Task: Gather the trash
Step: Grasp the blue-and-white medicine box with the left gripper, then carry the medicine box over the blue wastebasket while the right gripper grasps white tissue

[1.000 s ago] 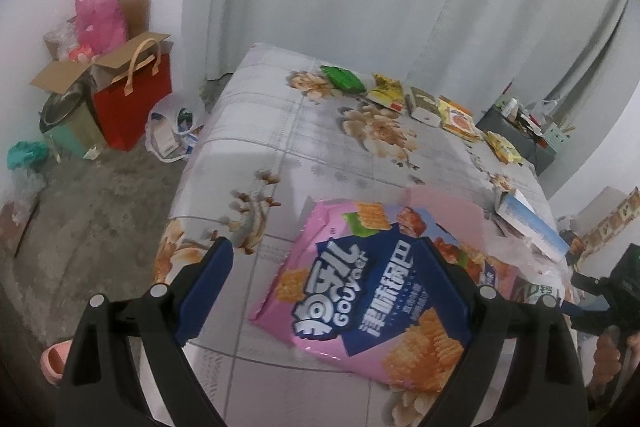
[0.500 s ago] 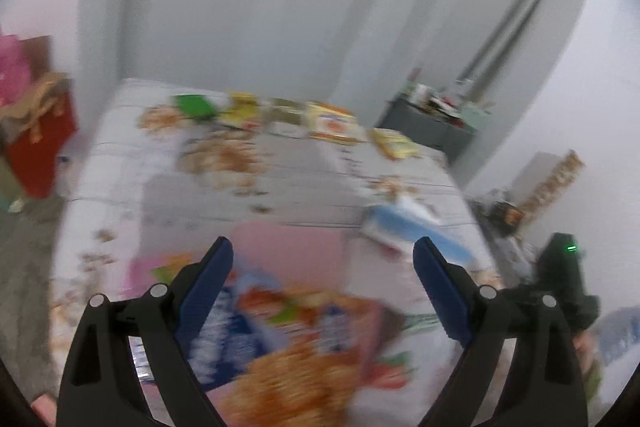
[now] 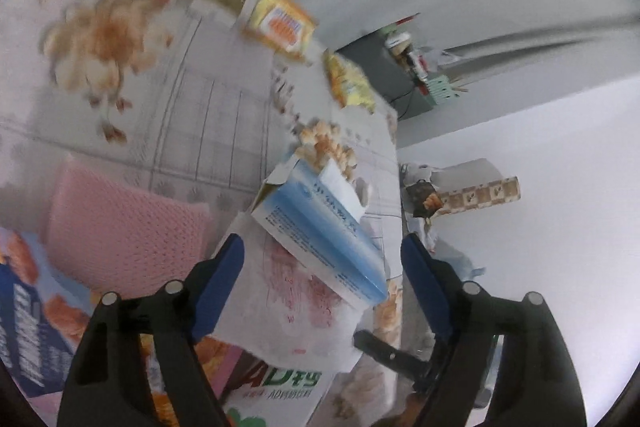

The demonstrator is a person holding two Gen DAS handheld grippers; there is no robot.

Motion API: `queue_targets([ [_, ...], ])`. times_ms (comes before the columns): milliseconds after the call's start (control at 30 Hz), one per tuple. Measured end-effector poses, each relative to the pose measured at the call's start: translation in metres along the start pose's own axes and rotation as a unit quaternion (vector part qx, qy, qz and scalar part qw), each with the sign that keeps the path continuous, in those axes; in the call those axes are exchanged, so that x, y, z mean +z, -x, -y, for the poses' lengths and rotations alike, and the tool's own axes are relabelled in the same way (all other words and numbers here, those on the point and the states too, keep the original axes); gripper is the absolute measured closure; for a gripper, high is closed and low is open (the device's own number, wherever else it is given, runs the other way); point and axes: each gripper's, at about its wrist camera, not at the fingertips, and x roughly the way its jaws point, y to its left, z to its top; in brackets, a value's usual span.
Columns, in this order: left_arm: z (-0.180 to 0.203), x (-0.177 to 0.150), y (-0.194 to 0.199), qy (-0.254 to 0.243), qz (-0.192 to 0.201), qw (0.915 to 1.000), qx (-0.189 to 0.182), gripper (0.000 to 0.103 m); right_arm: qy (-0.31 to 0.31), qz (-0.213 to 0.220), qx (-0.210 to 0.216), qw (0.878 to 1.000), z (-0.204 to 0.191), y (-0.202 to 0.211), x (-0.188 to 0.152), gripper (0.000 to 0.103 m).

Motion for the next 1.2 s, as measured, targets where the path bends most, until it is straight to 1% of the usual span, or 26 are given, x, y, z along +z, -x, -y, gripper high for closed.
queue_targets([
  [33, -0.002, 0.001, -0.003, 0.010, -0.006, 0.9999, 0.002, 0.030, 0.001, 0.000, 0.001, 1.000, 0.002, 0.003, -0.001, 0.093],
  [200, -0.009, 0.004, -0.020, 0.055, -0.037, 0.9978, -0.011, 0.032, 0.000, -0.002, 0.004, 1.000, 0.004, 0.003, -0.001, 0.093],
  [400, -0.014, 0.010, -0.035, 0.080, -0.053, 0.9953, -0.014, 0.037, 0.000, -0.004, 0.007, 1.000, 0.005, 0.004, -0.001, 0.093],
  [567, -0.017, 0.011, -0.040, 0.089, -0.057, 0.9941, -0.021, 0.048, 0.000, -0.009, 0.006, 1.000, 0.004, 0.004, -0.003, 0.092],
  [600, -0.016, 0.011, -0.041, 0.089, -0.058, 0.9941, -0.023, 0.053, 0.001, -0.010, 0.007, 1.000, 0.002, 0.002, -0.003, 0.091],
  [633, -0.017, 0.011, -0.042, 0.091, -0.058, 0.9938, -0.025, 0.059, 0.000, -0.011, 0.006, 1.000, 0.000, -0.001, -0.001, 0.088],
  [700, -0.019, 0.011, -0.042, 0.098, -0.056, 0.9930, -0.035, 0.066, -0.001, -0.014, 0.005, 1.000, -0.001, -0.002, -0.002, 0.085],
  [900, -0.014, 0.008, -0.035, 0.088, -0.041, 0.9936, -0.059, 0.071, -0.024, -0.024, 0.016, 0.999, 0.000, -0.011, 0.004, 0.083],
  [933, -0.010, 0.008, -0.033, 0.081, -0.035, 0.9943, -0.060, 0.071, -0.023, -0.023, 0.012, 0.999, -0.001, -0.011, 0.003, 0.087],
  [967, -0.005, 0.007, -0.029, 0.073, -0.027, 0.9949, -0.064, 0.072, -0.022, -0.023, 0.009, 0.999, -0.001, -0.010, 0.002, 0.095],
  [1033, 0.002, 0.006, -0.024, 0.063, -0.015, 0.9951, -0.075, 0.073, -0.024, -0.023, 0.006, 0.999, 0.000, -0.007, -0.001, 0.100],
  [1200, 0.020, 0.000, 0.000, 0.036, 0.015, 0.9937, -0.105, 0.073, -0.007, -0.008, 0.003, 1.000, -0.014, 0.003, -0.007, 0.102],
])
